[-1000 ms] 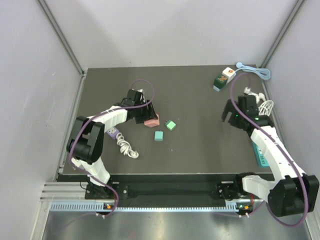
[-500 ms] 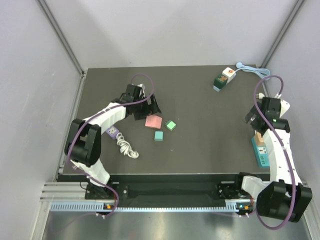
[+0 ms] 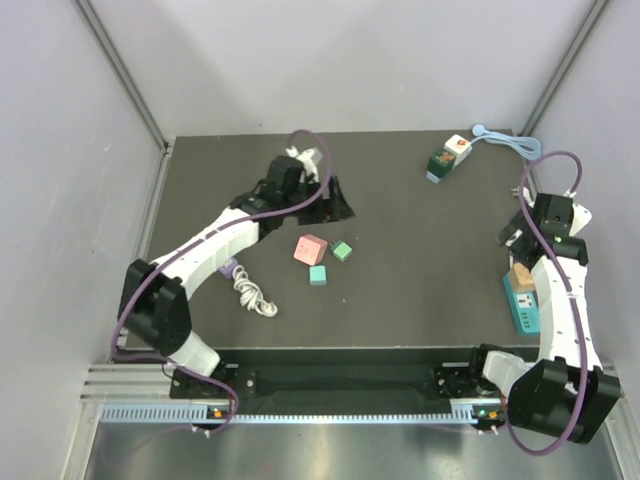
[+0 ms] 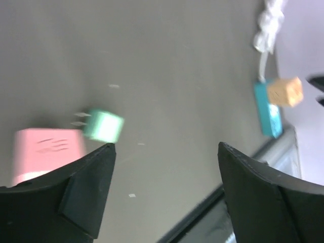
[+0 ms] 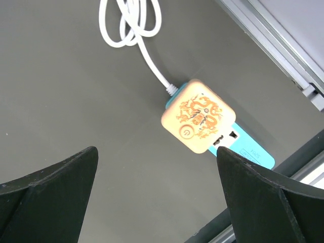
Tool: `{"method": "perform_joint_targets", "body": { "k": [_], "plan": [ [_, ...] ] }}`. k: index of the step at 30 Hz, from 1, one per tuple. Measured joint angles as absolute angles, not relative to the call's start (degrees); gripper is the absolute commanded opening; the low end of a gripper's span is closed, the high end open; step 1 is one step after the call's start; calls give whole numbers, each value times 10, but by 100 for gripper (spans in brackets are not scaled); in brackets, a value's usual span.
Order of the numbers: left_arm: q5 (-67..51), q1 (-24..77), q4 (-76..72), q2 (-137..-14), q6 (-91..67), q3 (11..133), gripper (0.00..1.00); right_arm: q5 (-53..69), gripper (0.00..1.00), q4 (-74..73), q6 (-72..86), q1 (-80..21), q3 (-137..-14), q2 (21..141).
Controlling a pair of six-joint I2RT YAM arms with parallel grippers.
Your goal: Pull the plug off the socket
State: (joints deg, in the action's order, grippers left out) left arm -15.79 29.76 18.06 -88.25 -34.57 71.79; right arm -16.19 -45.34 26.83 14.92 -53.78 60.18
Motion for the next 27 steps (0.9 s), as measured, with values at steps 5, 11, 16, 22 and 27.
{"method": "perform_joint_targets", "body": {
  "k": [5, 11, 16, 22, 27],
  "plan": [
    [-203, 388, 127, -952, -361, 757, 79, -153, 100, -461, 275, 182, -536, 602],
    [-253, 488, 52, -1060, -406, 834, 74, -100, 100, -453, 275, 280, -500, 593],
    [-260, 542, 2, -1149, -449, 909, 59, -74, 100, -442, 290, 291, -476, 599],
    [-264, 571, -30, -1216, -492, 954, 44, -60, 100, -407, 327, 293, -469, 632],
    [-270, 575, -33, -1253, -514, 979, 43, -60, 100, -375, 353, 294, -461, 659]
  ]
}}
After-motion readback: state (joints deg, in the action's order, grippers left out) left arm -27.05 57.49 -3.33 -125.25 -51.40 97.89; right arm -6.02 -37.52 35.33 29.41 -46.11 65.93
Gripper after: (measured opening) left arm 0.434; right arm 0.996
